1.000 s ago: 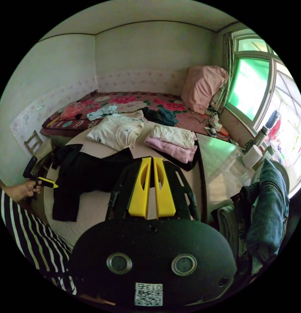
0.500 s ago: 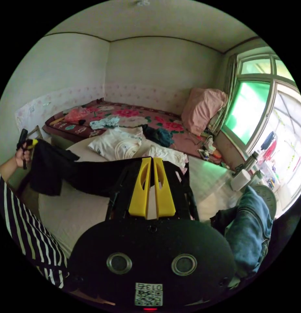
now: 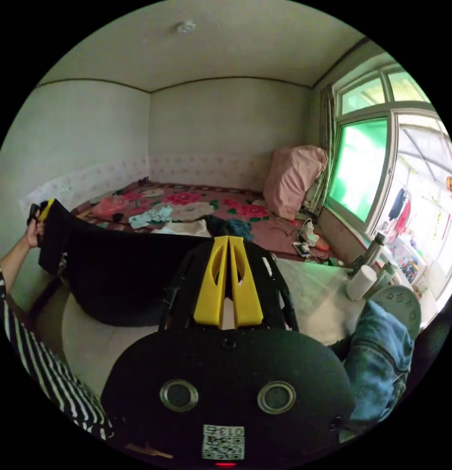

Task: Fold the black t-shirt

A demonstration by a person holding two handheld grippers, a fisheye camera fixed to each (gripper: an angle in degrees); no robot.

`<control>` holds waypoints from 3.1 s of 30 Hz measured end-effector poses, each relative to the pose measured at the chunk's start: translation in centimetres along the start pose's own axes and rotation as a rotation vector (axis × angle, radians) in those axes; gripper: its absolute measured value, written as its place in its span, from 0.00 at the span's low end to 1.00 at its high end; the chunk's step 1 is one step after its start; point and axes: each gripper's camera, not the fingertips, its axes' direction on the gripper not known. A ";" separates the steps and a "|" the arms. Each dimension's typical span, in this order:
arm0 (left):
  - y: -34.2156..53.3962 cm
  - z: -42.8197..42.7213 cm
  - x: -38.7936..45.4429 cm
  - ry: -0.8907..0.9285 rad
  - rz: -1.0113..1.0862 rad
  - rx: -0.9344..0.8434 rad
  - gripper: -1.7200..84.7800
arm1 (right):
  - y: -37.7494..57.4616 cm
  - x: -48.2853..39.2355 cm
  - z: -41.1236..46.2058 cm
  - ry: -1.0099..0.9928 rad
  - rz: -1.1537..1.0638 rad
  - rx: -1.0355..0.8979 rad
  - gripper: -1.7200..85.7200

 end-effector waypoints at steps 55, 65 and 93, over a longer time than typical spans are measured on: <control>42.7 -0.9 0.7 -0.302 -0.712 -0.393 0.05 | 32.5 -14.0 2.1 0.035 0.042 -0.775 0.02; 41.1 -1.2 4.6 -0.376 -0.648 -0.390 0.09 | 31.3 -18.5 7.2 0.033 0.071 -0.916 0.06; 26.2 22.9 -1.2 -0.927 -0.205 -0.741 0.09 | 4.8 -63.0 44.5 -0.408 -0.464 -0.545 0.06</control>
